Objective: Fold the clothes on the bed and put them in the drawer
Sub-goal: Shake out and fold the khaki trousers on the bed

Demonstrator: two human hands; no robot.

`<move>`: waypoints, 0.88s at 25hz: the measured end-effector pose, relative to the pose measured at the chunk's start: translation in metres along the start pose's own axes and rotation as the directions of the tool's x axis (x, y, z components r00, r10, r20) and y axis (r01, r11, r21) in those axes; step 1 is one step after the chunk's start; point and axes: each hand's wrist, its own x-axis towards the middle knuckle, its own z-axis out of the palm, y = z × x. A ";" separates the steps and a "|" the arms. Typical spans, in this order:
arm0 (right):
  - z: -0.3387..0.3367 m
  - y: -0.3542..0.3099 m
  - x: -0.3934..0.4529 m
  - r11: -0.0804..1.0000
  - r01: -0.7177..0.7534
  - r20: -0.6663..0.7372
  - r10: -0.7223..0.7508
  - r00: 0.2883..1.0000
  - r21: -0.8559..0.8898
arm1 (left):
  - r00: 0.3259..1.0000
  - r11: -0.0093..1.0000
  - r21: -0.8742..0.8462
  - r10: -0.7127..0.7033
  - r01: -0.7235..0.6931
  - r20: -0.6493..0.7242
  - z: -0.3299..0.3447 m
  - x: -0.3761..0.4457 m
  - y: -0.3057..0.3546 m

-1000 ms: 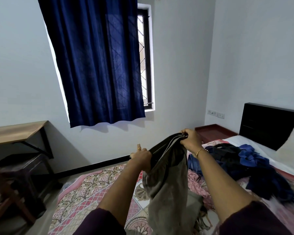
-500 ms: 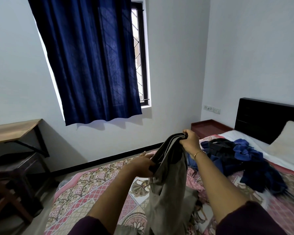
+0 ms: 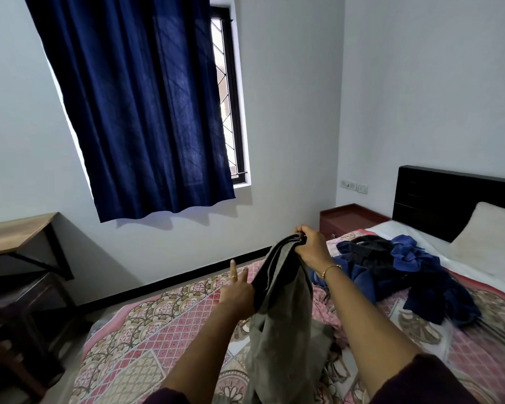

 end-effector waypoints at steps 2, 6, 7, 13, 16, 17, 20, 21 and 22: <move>-0.001 0.003 -0.002 1.000 0.005 -0.001 -0.005 1.000 -0.004 | 0.998 0.996 -0.066 -0.057 0.056 -0.015 0.005 0.003 -0.002; -0.001 0.009 -0.002 0.998 -0.024 0.022 0.025 0.999 -0.061 | 0.990 1.000 -0.026 -0.015 0.012 -0.139 0.002 -0.003 -0.010; -0.002 0.012 -0.002 0.995 -0.054 -0.003 0.054 0.999 -0.079 | 0.962 1.000 0.013 0.022 -0.019 -0.273 0.001 -0.006 -0.012; -0.018 0.036 -0.010 0.963 -0.166 -0.053 0.158 0.986 -0.211 | 0.565 0.954 0.182 0.289 -0.239 -0.773 -0.023 -0.020 -0.032; -0.021 0.030 -0.004 0.974 -0.175 -0.044 0.171 0.984 -0.145 | 0.527 0.914 -0.179 0.044 -0.364 -0.849 -0.036 -0.029 -0.026; -0.022 0.027 -0.001 0.975 -0.175 -0.024 0.173 0.985 -0.135 | 0.524 0.857 -0.340 -0.099 -0.388 -0.846 -0.036 -0.030 -0.024; -0.026 0.025 0.002 0.967 -0.163 0.015 0.169 0.985 -0.194 | 0.604 0.792 -0.483 -0.188 -0.372 -0.774 -0.024 -0.030 -0.033; -0.024 0.027 0.000 0.964 -0.159 0.026 0.169 0.985 -0.214 | 0.657 0.851 -0.379 -0.055 -0.363 -0.752 -0.017 -0.030 -0.041; -0.022 0.029 -0.002 0.962 -0.149 0.044 0.163 0.986 -0.231 | 0.685 0.903 -0.228 0.094 -0.364 -0.722 -0.013 -0.033 -0.048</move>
